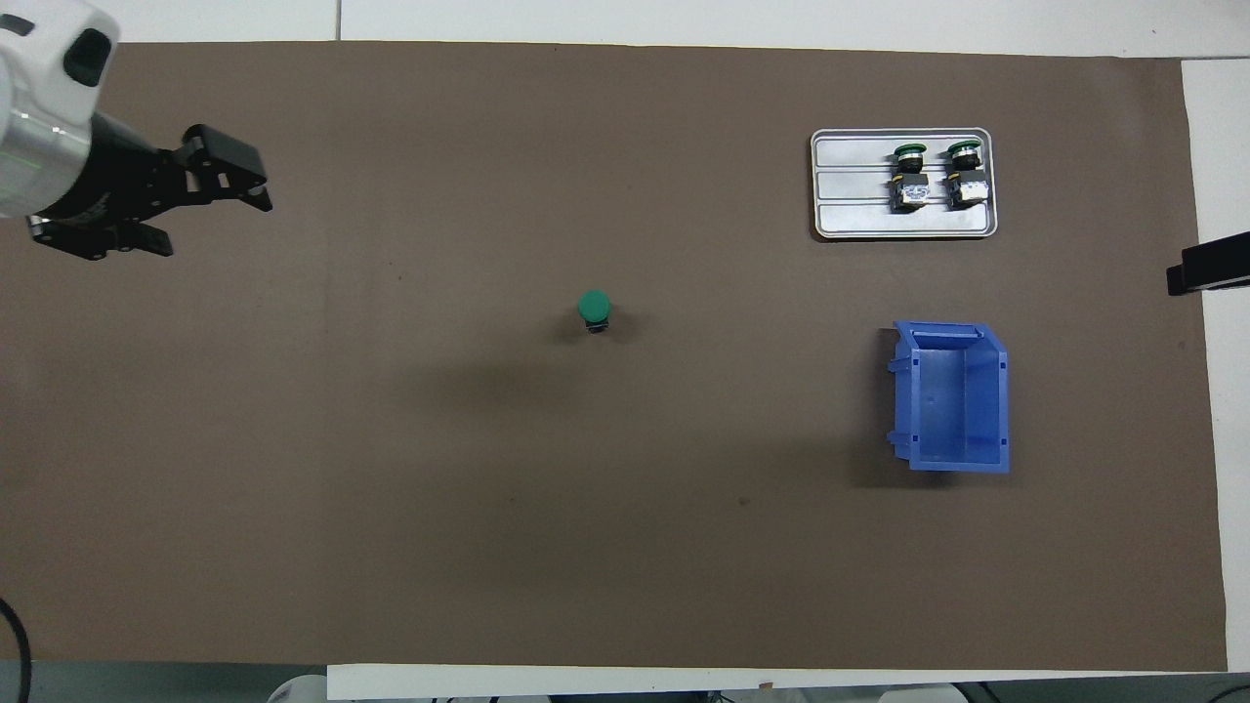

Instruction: Place and press button with both arms

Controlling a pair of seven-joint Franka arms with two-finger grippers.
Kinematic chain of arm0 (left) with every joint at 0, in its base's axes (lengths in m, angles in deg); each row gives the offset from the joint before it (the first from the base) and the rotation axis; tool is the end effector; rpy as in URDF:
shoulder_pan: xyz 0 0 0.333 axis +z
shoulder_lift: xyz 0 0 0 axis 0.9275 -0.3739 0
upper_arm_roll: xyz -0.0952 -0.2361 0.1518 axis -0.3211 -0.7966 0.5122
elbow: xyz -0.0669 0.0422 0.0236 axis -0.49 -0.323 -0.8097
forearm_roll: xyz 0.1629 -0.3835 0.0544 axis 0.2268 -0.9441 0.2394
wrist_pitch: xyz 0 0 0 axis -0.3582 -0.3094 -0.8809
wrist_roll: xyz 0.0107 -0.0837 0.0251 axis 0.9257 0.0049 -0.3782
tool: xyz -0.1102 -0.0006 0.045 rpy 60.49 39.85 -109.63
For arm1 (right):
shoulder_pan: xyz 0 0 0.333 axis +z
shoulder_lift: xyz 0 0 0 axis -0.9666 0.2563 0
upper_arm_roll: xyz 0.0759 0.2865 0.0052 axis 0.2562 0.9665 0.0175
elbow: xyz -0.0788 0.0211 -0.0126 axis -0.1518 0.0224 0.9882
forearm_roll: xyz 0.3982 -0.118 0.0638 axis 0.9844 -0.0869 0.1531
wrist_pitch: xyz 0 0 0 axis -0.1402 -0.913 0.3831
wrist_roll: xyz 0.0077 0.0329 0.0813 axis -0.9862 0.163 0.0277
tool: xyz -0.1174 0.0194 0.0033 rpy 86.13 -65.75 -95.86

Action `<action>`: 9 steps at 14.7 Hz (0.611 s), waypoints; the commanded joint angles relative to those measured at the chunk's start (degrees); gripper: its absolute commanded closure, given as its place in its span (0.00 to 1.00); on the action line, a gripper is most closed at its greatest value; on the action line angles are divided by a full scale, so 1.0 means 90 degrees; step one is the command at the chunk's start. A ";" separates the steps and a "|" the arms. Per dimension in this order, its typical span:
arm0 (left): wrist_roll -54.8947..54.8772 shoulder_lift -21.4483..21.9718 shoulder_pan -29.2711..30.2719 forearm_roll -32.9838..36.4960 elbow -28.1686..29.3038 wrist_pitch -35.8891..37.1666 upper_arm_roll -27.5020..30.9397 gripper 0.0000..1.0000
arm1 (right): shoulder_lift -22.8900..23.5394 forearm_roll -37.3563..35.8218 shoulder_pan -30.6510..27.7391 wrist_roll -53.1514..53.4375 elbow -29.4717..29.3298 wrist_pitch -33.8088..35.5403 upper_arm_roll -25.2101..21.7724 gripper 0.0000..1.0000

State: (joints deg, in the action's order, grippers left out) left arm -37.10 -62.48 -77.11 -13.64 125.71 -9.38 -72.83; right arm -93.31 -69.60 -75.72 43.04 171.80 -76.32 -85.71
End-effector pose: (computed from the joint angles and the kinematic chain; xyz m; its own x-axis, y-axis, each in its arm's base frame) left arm 0.5897 -0.1284 0.5722 0.9724 0.2313 -0.0298 0.2330 -0.9688 0.0850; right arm 0.5537 -0.0545 0.6177 0.9997 -0.0249 0.0024 -0.0250 -0.9993 0.0274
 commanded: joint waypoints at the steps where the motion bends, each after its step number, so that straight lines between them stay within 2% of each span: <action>1: -0.1061 0.0403 0.0459 0.0030 0.0090 0.0707 -0.0054 0.00 | -0.0155 -0.0023 -0.0161 -0.0136 0.0159 0.0024 0.0077 0.01; 4: -0.1406 0.0696 0.0520 0.0575 0.0100 0.1236 -0.0093 0.00 | -0.0155 -0.0023 -0.0141 -0.0146 0.0169 0.0112 0.0097 0.01; 9: -0.2244 0.1008 0.0771 0.0548 0.0498 0.1237 -0.0142 0.00 | -0.0156 -0.0033 -0.0180 -0.0292 0.0140 0.0629 0.0068 0.01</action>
State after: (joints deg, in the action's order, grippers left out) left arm -52.99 -56.08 -72.25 -9.66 126.74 1.23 -73.50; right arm -93.45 -69.60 -76.01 42.01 171.82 -71.99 -85.71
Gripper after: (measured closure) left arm 0.000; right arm 0.009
